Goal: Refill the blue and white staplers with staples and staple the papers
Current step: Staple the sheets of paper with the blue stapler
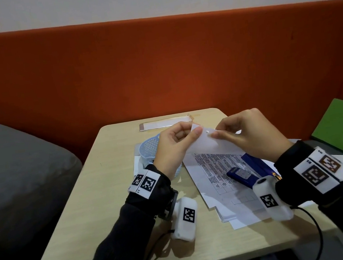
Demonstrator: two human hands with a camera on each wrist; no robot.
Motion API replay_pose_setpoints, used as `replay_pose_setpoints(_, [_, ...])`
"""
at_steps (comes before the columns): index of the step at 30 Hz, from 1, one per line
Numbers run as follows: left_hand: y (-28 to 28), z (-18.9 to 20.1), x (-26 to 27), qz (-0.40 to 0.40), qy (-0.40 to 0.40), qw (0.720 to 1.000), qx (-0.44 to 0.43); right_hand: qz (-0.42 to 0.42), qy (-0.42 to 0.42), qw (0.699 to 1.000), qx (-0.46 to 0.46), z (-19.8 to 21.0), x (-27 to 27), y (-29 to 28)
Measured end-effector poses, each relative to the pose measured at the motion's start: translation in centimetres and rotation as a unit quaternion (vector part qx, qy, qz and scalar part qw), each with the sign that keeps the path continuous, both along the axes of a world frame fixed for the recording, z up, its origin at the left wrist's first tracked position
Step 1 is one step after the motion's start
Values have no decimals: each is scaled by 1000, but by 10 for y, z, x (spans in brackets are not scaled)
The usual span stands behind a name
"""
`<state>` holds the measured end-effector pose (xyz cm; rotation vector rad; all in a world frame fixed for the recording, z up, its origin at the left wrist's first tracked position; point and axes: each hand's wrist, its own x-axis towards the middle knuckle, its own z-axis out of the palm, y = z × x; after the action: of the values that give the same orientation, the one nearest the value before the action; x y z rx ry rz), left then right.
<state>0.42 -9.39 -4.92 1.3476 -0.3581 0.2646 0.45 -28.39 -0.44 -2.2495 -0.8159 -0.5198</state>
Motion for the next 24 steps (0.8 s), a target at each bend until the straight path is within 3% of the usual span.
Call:
replay_pose_setpoints(7, [0, -1, 0, -17, 4, 1000, 4, -5, -1, 1000, -1, 0, -3, -2])
replay_pose_setpoints(15, [1, 1, 1, -3, 15, 999, -28, -63, -89, 994, -11, -2, -1, -10])
replay_pose_setpoints(20, [4, 4, 1, 28, -4, 999, -26, -102, -152, 982, 46, -1, 1, -16])
replay_pose_setpoints(24, [4, 4, -1, 3, -12, 1000, 3, -71, -105, 991, 48, 3, 0, -19])
